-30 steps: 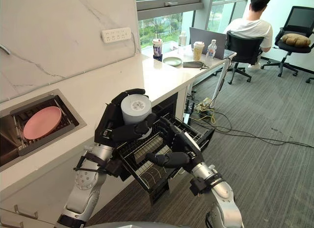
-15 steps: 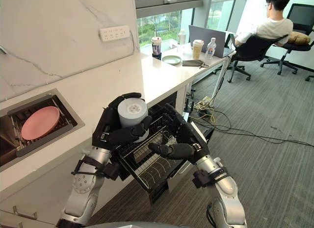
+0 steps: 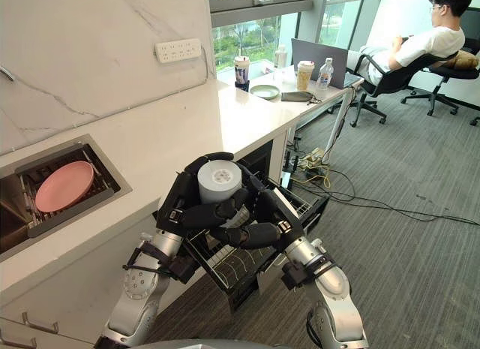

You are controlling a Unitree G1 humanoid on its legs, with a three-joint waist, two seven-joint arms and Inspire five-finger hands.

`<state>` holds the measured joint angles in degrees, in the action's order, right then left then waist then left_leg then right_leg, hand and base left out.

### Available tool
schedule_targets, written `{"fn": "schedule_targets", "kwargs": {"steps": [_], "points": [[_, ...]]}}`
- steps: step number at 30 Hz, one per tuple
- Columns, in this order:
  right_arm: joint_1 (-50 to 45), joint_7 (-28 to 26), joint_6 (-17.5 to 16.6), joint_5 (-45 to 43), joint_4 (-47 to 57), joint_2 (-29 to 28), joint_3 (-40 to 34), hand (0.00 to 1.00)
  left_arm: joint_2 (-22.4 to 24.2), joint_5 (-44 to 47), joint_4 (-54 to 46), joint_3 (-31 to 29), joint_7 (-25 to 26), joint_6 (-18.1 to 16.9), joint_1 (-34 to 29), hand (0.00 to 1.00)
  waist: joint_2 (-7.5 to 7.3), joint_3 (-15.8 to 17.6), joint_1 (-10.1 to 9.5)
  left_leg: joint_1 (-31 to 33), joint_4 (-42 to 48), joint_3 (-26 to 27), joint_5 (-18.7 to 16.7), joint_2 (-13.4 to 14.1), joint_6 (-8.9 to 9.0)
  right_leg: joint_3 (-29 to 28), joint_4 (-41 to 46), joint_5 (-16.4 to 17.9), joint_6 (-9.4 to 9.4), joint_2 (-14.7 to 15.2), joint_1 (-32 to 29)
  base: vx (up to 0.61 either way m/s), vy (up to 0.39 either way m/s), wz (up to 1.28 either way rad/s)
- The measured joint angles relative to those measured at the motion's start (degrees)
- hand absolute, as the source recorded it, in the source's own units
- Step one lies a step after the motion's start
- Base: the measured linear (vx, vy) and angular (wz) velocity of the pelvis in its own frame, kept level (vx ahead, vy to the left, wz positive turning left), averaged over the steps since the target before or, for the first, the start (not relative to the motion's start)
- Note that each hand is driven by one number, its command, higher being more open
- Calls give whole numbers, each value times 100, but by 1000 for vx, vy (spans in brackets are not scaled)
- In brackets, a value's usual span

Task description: Walk over to the sink, pick up the cup, carry it to the dishwasher, place the cup inside the dishwasher, then close the dishwasher door

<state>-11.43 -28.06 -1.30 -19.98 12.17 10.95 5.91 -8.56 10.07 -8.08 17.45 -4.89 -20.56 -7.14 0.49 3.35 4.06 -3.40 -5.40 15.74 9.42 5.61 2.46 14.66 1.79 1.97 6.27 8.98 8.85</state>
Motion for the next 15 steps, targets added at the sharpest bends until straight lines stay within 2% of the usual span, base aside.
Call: {"fn": "schedule_targets", "kwargs": {"steps": [5, 6, 15], "points": [[8, 243, 0, 219, -62, 9, 128, 100, -7, 2, -3, 80, 1, 1, 0, 0, 0, 0, -2, 0, 0, -3, 2, -1, -1, 2, 0, -3, -4, 0, 1, 0, 0, 0], [9, 297, 0, 219, -94, 9, 146, 0, -11, 4, -7, 116, 2, 1, 0, 0, 0, 0, -4, 0, 0, -5, 3, -3, -3, 3, 1, -3, -5, 1, 2, 0, 0, 0], [19, 864, -10, 342, -211, 1, 249, 0, -9, 14, -62, 223, -9, 28, 1, 0, 2, -1, -7, -1, 0, -13, 8, -4, -7, 10, 5, -3, -6, 1, 6, 0, 0, 0]]}}
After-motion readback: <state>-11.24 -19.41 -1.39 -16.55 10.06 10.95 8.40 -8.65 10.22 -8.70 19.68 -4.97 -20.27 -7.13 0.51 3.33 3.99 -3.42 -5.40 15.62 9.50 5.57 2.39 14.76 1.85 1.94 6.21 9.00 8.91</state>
